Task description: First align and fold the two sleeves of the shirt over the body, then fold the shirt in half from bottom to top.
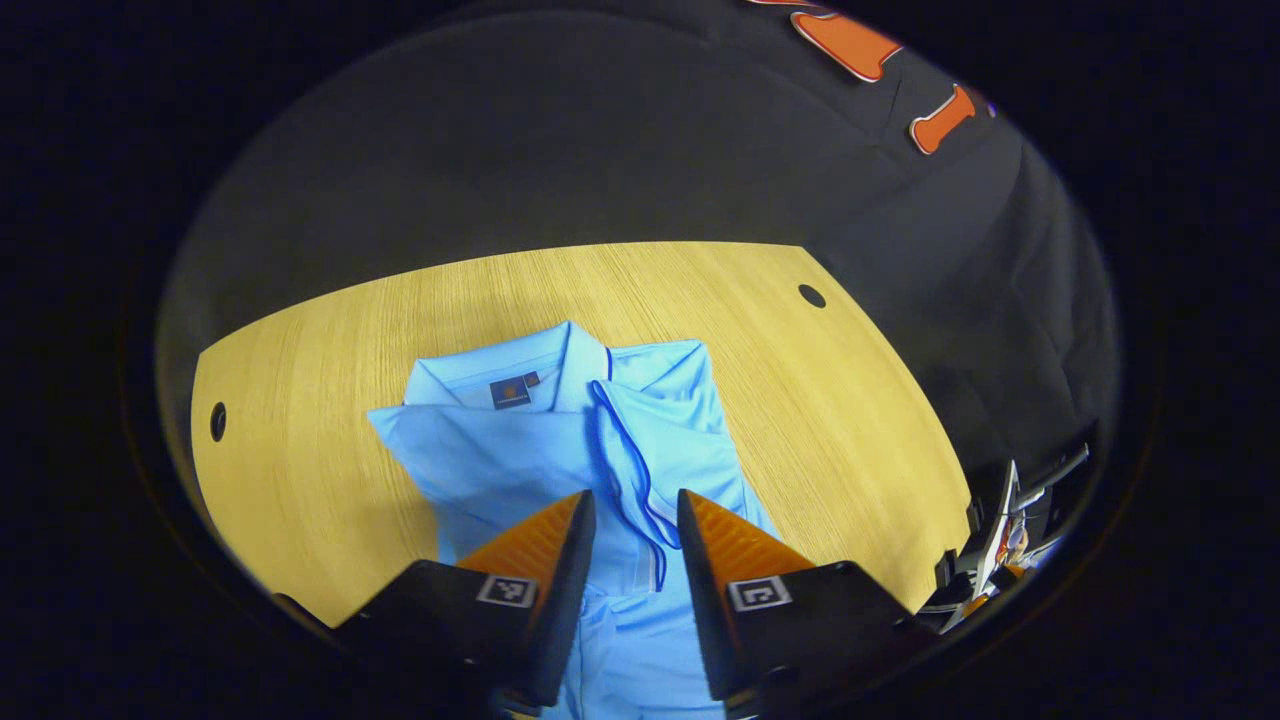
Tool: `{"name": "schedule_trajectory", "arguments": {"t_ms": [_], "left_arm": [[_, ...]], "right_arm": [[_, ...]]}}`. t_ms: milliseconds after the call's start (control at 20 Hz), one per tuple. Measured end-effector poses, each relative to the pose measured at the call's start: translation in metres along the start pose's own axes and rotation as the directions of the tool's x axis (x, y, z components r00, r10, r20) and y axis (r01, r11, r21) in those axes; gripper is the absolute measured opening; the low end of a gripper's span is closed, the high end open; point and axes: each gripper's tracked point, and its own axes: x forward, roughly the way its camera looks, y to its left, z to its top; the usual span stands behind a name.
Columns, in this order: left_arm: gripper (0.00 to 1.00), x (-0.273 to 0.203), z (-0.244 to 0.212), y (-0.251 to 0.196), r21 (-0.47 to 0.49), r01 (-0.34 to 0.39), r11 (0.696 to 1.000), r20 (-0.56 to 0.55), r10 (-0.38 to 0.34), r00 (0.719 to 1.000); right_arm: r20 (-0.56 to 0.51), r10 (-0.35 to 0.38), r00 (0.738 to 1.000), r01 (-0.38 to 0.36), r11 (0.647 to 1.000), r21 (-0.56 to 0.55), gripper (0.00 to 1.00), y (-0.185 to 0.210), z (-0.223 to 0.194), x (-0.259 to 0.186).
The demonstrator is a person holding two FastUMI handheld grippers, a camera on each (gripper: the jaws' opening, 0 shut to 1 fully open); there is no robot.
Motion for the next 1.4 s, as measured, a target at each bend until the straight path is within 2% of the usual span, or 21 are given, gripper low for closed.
{"name": "schedule_trajectory", "arguments": {"t_ms": [200, 300, 700, 850, 1150, 1400], "left_arm": [[0.83, -0.025, -0.018, 0.005, -0.003, -0.011, 1.000, 0.019, 0.011, 1.000], [1.00, -0.045, -0.029, 0.010, 0.008, -0.035, 0.999, 0.037, 0.034, 0.999], [0.98, -0.127, -0.096, 0.014, -0.049, -0.097, 0.994, 0.086, 0.101, 0.991], [1.00, -0.150, -0.133, 0.015, -0.032, -0.144, 0.989, 0.079, 0.146, 0.986], [1.00, -0.173, -0.218, 0.007, -0.041, -0.176, 0.984, 0.016, 0.176, 0.984], [1.00, -0.180, -0.282, 0.021, -0.047, -0.230, 0.972, -0.057, 0.227, 0.972]], "right_arm": [[-0.023, 0.039, 0.999, -0.039, 0.999, -0.025, 0.94, 0.005, -0.010, 0.005], [-0.037, 0.069, 0.997, -0.070, 0.997, -0.041, 0.95, 0.008, -0.016, 0.006], [-0.139, 0.181, 0.974, -0.200, 0.970, -0.137, 0.95, 0.017, -0.057, 0.012], [-0.175, 0.215, 0.961, -0.244, 0.955, -0.170, 0.96, 0.020, -0.074, 0.012], [-0.262, 0.255, 0.931, -0.313, 0.925, -0.213, 0.95, 0.025, -0.117, 0.010], [-0.317, 0.268, 0.910, -0.350, 0.905, -0.240, 0.96, 0.030, -0.148, 0.010]]}}
